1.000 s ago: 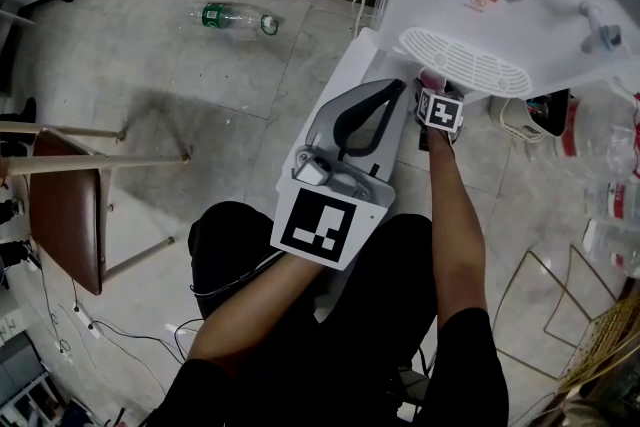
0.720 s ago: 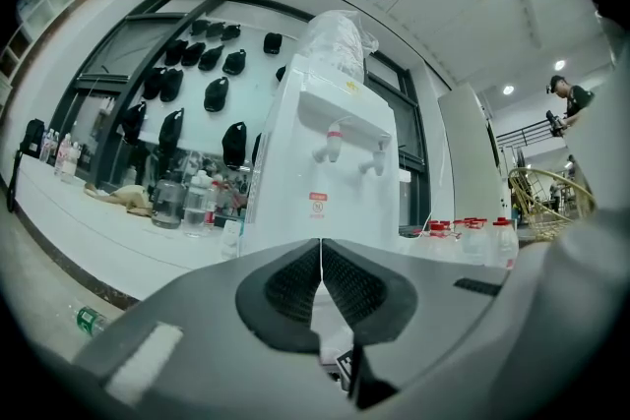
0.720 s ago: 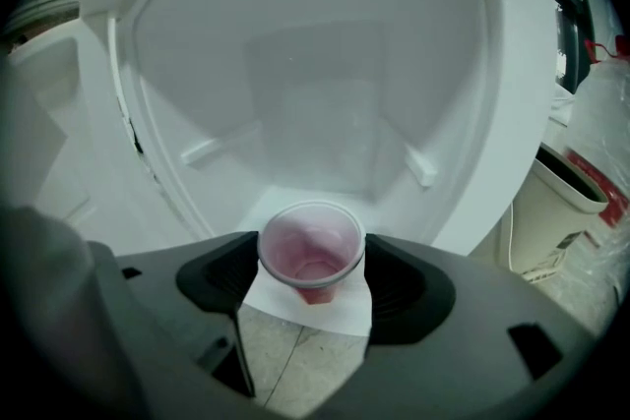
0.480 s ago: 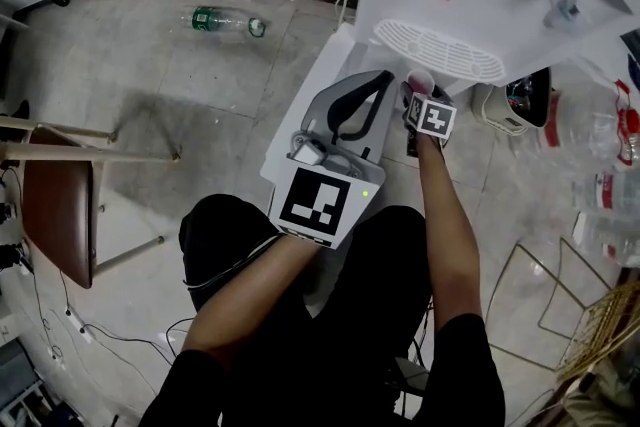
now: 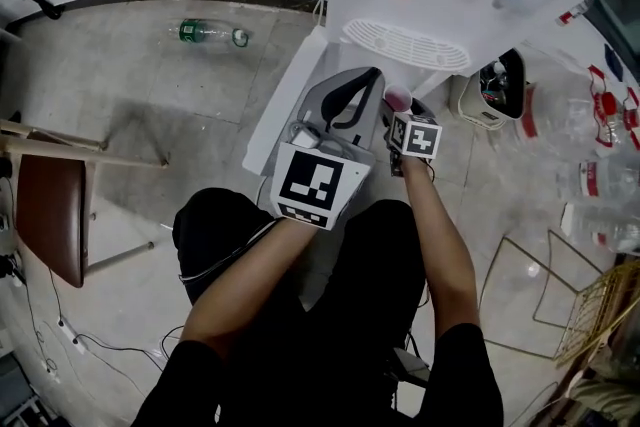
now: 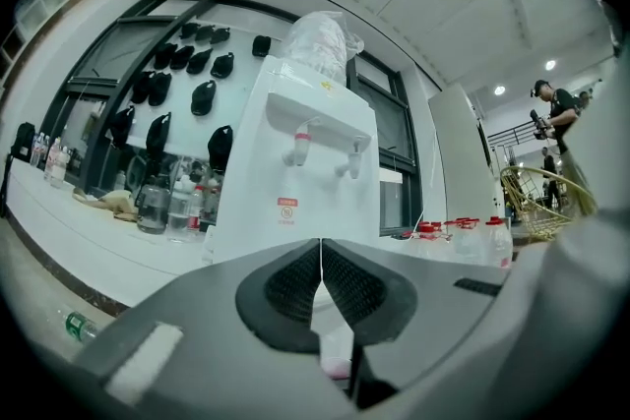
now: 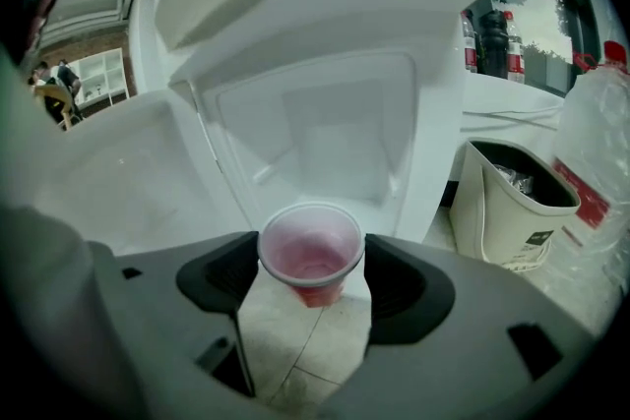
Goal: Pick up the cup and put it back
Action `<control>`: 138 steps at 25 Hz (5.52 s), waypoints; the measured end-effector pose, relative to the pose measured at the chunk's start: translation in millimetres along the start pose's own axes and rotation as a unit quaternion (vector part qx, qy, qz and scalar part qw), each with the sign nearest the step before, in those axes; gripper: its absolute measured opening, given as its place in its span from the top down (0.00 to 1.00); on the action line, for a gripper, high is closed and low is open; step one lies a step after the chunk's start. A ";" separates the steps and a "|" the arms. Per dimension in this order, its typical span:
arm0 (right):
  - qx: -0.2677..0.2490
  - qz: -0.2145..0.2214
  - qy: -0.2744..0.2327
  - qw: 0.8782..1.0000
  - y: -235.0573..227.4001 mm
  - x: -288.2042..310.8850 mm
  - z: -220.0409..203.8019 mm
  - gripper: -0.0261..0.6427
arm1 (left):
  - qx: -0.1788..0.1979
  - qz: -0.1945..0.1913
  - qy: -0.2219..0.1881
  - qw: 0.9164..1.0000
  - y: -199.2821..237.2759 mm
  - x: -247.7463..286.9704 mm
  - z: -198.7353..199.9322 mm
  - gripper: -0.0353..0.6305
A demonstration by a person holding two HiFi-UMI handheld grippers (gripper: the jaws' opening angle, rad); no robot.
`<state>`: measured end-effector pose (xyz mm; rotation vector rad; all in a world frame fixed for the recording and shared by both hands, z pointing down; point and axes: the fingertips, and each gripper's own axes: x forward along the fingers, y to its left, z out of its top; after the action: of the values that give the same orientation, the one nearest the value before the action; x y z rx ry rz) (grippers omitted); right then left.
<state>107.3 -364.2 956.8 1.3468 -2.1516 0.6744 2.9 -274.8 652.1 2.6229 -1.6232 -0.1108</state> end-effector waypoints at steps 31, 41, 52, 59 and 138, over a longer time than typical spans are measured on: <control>-0.072 0.109 -0.106 0.986 49.2 -211.0 125.8 0.48 | 0.008 0.003 0.003 1.000 4.5 16.9 -4.4 0.94; -0.078 0.085 -0.143 0.983 28.8 -210.9 197.7 0.48 | 0.008 0.001 0.006 1.000 5.5 16.6 -7.2 0.94; -0.077 0.058 -0.153 0.984 16.5 -182.6 215.7 0.48 | 0.004 -0.002 0.006 1.000 6.4 20.5 -6.9 0.94; -0.073 0.055 -0.155 0.984 13.7 -176.5 219.6 0.47 | 0.003 -0.003 0.008 1.000 7.0 21.4 -10.0 0.94; 0.097 0.061 -0.041 0.993 184.6 -717.7 293.4 0.97 | -0.055 0.023 0.117 0.991 -178.9 -207.8 507.6 0.94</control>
<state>164.3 -9.6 245.2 1.3711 -2.2972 0.9104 24.3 -13.7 138.2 2.4121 -1.5496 0.1028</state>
